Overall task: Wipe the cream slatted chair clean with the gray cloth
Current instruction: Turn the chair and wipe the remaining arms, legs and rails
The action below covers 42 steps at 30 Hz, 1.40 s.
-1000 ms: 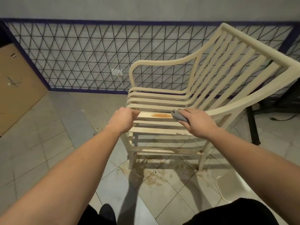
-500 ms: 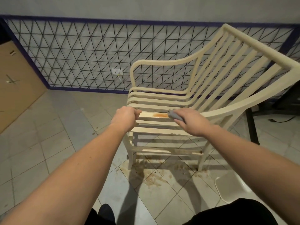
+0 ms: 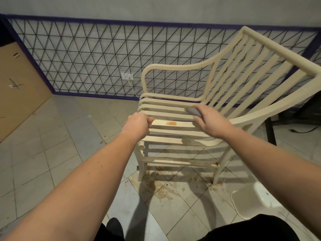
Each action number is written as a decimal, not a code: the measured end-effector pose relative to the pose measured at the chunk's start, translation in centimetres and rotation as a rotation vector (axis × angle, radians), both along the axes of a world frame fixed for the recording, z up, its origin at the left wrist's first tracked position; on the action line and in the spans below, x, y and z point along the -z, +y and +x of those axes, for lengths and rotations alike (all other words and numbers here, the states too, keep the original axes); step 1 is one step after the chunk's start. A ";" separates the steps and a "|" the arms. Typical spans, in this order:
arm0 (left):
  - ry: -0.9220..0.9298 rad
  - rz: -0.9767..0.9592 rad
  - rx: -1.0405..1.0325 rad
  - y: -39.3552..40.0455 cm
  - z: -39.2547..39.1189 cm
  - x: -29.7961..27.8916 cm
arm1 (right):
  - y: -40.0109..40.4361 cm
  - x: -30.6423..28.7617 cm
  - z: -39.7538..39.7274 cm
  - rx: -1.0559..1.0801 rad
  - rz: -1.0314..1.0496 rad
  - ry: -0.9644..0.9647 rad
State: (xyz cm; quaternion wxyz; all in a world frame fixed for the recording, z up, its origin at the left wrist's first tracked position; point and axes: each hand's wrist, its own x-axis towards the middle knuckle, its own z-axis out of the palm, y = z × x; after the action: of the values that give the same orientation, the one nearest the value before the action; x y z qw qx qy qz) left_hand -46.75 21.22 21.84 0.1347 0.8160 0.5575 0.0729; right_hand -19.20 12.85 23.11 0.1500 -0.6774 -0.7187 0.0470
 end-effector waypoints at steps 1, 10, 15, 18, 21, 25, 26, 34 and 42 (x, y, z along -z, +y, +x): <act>0.002 -0.005 0.002 0.0 0.0 0.0 | 0.1 1.1 -0.9 -0.026 -0.049 -0.039; 0.013 -0.005 0.006 0.1 0.0 -0.1 | -1.9 0.3 -1.6 -0.224 -0.017 0.086; -0.008 -0.004 0.002 0.2 -0.1 0.1 | 0.3 -0.9 -0.9 -0.042 0.068 0.146; -0.015 -0.005 0.007 0.3 -0.1 0.1 | 1.2 1.9 -3.3 -0.076 -0.024 0.097; -0.020 0.004 0.005 0.3 -0.3 0.2 | 0.0 3.3 -6.2 -0.175 0.036 0.140; -0.026 -0.002 0.003 0.1 -0.3 0.1 | -1.8 0.9 -5.0 -0.123 -0.056 0.315; -0.028 -0.005 0.005 0.0 -0.3 0.0 | -1.9 0.1 -4.3 -0.084 -0.046 0.374; -0.059 -0.016 0.018 0.0 -0.5 -0.2 | 2.0 1.7 -6.3 -0.034 -0.031 0.201; -0.082 -0.033 0.020 0.4 -0.7 0.0 | -4.3 5.0 -6.9 -0.118 0.273 0.255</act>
State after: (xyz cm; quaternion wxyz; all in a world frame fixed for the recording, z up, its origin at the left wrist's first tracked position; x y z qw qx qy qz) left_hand -47.49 21.57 21.81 0.1715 0.8155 0.5445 0.0955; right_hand -26.08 8.53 18.15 0.3272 -0.5959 -0.7320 0.0435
